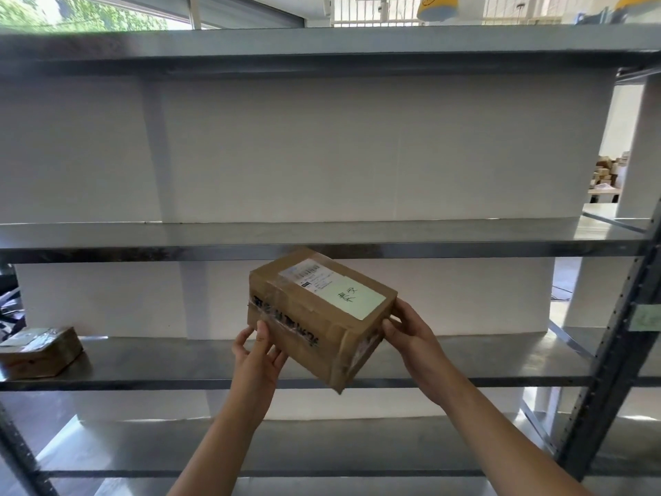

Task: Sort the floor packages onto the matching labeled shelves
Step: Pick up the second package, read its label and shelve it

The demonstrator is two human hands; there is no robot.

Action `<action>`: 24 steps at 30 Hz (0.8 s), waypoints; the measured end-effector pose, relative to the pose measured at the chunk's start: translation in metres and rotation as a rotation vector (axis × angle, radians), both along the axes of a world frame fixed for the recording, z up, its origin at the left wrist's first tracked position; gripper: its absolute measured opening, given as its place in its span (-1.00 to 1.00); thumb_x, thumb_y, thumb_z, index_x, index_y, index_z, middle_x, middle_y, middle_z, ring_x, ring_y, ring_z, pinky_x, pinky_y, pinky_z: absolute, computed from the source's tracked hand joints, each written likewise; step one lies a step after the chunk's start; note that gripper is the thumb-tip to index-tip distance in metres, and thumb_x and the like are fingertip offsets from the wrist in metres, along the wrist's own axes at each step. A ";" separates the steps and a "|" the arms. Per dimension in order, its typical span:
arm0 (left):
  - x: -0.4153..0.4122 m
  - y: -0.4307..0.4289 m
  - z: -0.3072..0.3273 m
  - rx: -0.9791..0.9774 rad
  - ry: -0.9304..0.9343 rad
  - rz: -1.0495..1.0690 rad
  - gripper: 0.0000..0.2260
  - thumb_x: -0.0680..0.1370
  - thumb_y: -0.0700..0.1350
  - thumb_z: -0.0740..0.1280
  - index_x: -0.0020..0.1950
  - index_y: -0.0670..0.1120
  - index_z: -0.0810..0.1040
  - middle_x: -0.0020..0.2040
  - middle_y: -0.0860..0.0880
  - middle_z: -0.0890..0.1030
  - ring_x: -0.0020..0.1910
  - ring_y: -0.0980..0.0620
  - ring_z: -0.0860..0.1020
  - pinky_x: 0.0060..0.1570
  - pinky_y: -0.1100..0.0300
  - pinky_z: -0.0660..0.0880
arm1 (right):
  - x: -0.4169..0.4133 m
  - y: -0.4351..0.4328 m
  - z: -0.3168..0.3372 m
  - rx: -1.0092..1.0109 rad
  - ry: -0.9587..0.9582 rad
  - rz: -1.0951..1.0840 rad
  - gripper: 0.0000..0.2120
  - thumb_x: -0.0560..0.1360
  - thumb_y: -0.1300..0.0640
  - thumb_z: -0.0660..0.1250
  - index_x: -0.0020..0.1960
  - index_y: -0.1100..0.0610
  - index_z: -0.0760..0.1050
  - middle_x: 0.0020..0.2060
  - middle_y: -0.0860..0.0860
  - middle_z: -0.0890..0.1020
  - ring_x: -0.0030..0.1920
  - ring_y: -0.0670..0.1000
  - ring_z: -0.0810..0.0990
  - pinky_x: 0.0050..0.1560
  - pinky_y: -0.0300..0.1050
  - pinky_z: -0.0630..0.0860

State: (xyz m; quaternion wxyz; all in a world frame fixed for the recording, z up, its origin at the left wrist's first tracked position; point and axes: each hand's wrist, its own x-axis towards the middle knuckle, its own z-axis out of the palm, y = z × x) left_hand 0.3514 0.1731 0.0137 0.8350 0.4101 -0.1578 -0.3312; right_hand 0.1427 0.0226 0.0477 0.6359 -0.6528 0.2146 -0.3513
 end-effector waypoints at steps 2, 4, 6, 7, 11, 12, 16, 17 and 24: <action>0.001 -0.002 0.002 0.042 0.012 0.064 -0.52 0.58 0.03 0.33 0.44 0.01 0.24 0.18 -0.21 0.60 0.08 -0.15 0.67 0.15 -0.05 0.60 | 0.003 0.001 0.000 -0.004 0.023 -0.037 -0.69 0.66 0.04 0.20 0.37 -0.11 0.50 0.28 -0.12 0.62 0.35 -0.03 0.53 0.43 0.18 0.41; 0.000 -0.003 0.005 0.069 0.009 0.123 -0.59 0.60 0.04 0.31 0.38 0.00 0.28 0.14 -0.21 0.60 0.03 -0.14 0.66 0.17 -0.07 0.57 | 0.006 0.003 0.001 0.010 0.030 -0.061 -0.70 0.68 0.03 0.14 0.34 -0.10 0.53 0.25 -0.10 0.64 0.31 -0.03 0.56 0.40 0.14 0.45; -0.003 -0.004 0.007 0.086 -0.022 0.168 -0.70 0.61 0.05 0.29 0.27 0.01 0.33 0.12 -0.21 0.61 -0.01 -0.12 0.67 0.11 -0.04 0.60 | 0.009 0.008 0.003 0.024 0.031 -0.073 -0.66 0.64 -0.08 0.13 0.33 -0.10 0.53 0.23 -0.10 0.64 0.29 -0.04 0.56 0.40 0.10 0.45; -0.005 -0.004 0.007 0.092 -0.044 0.177 -0.74 0.61 0.06 0.27 0.23 0.00 0.34 0.11 -0.21 0.62 -0.02 -0.11 0.67 0.05 0.00 0.62 | 0.010 0.010 0.004 0.036 0.026 -0.077 -0.61 0.59 -0.15 0.13 0.33 -0.10 0.53 0.24 -0.10 0.63 0.30 -0.03 0.55 0.41 0.10 0.44; -0.013 -0.006 0.009 0.112 -0.086 0.168 -0.75 0.63 0.07 0.22 0.24 -0.02 0.38 0.16 -0.22 0.62 0.01 -0.11 0.67 -0.04 0.05 0.63 | 0.014 0.010 0.005 0.121 -0.016 -0.064 -0.52 0.55 -0.24 0.07 0.33 -0.07 0.51 0.26 -0.06 0.62 0.34 0.03 0.51 0.44 0.09 0.38; -0.015 -0.006 0.011 0.099 -0.085 0.145 -0.73 0.63 0.09 0.22 0.27 0.00 0.39 0.19 -0.21 0.61 0.05 -0.12 0.66 -0.03 0.02 0.62 | 0.014 0.010 0.005 0.144 -0.020 -0.051 -0.53 0.58 -0.23 0.06 0.32 -0.05 0.52 0.25 -0.05 0.63 0.34 0.03 0.51 0.41 0.09 0.40; -0.020 -0.005 0.020 0.117 -0.156 0.090 -0.64 0.62 0.18 0.21 0.36 0.06 0.40 0.24 -0.13 0.55 0.15 -0.17 0.60 -0.13 -0.05 0.62 | 0.018 0.011 0.006 0.167 -0.012 0.006 -0.62 0.68 -0.09 0.06 0.34 -0.04 0.54 0.20 -0.04 0.68 0.26 0.00 0.59 0.17 -0.06 0.51; -0.021 -0.006 0.022 0.124 -0.168 0.094 -0.63 0.61 0.18 0.22 0.37 0.07 0.40 0.24 -0.12 0.55 0.15 -0.17 0.60 -0.14 -0.06 0.63 | 0.020 0.012 0.007 0.174 -0.013 -0.004 -0.65 0.69 -0.05 0.09 0.34 -0.04 0.55 0.18 -0.04 0.69 0.26 0.00 0.60 0.14 -0.09 0.51; -0.033 -0.006 0.034 0.169 -0.204 0.084 -0.68 0.61 0.16 0.23 0.35 0.14 0.43 0.14 -0.04 0.59 0.06 -0.14 0.64 -0.01 -0.26 0.64 | 0.022 0.016 0.010 0.236 -0.031 -0.050 -0.72 0.69 0.04 0.14 0.29 -0.02 0.56 0.11 -0.02 0.72 0.21 0.05 0.64 0.03 -0.13 0.52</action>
